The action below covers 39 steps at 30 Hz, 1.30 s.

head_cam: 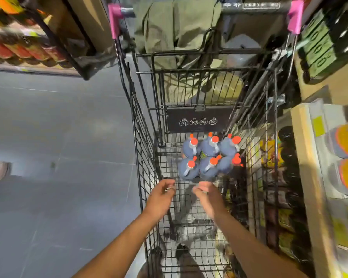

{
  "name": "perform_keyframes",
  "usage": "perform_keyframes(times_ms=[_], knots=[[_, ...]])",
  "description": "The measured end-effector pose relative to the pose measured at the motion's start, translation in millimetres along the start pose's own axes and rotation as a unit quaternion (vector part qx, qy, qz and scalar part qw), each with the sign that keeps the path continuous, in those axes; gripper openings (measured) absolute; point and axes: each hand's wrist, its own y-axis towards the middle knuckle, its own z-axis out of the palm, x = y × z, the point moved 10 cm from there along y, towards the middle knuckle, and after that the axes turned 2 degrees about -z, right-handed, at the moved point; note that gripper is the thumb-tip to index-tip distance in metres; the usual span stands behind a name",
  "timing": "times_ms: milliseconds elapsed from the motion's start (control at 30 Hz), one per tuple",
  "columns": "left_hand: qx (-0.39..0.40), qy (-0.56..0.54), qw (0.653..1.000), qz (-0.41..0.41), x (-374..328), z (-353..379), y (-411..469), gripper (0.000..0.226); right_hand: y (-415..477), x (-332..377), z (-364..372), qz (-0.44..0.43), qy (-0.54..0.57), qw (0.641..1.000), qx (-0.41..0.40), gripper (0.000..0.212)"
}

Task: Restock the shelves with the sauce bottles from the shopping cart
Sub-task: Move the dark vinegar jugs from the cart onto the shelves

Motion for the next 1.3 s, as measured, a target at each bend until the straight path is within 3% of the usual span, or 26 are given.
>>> perform_keyframes(times_ms=[133, 200, 367, 533, 733, 867, 1000, 1167, 1300], knots=[[0.011, -0.011, 0.999, -0.042, 21, 5, 22, 0.022, 42, 13, 19, -0.051, -0.023, 0.998, -0.033, 0.021], [0.018, 0.000, 0.999, -0.037, 25, 6, 30, 0.024, 56, 21, 27, -0.084, -0.072, 0.992, -0.067, 0.030], [0.051, 0.014, 0.998, -0.019, 27, 16, 32, 0.029, 63, 25, 28, -0.071, -0.213, 0.964, -0.142, 0.042], [0.033, 0.004, 0.999, -0.026, 30, 13, 34, 0.024, 62, 17, 34, -0.115, -0.216, 0.966, -0.085, 0.027], [0.033, -0.043, 0.998, -0.024, 23, 12, 31, 0.018, 64, 28, 26, -0.219, -0.359, 0.906, -0.042, 0.017], [0.022, -0.046, 0.999, -0.008, 11, 3, 25, 0.018, 52, 38, 20, -0.253, -0.371, 0.893, 0.002, 0.029], [0.023, -0.038, 0.999, 0.010, -8, -6, 14, 0.033, 9, 74, 0, -0.309, -0.335, 0.890, 0.004, 0.028], [0.062, -0.014, 0.996, 0.059, -45, -8, -5, 0.048, -33, 133, -45, -0.299, -0.275, 0.914, 0.003, 0.041], [0.181, -0.026, 0.975, 0.129, -73, 7, -30, 0.076, -60, 187, -54, -0.309, -0.197, 0.930, 0.027, 0.036]])
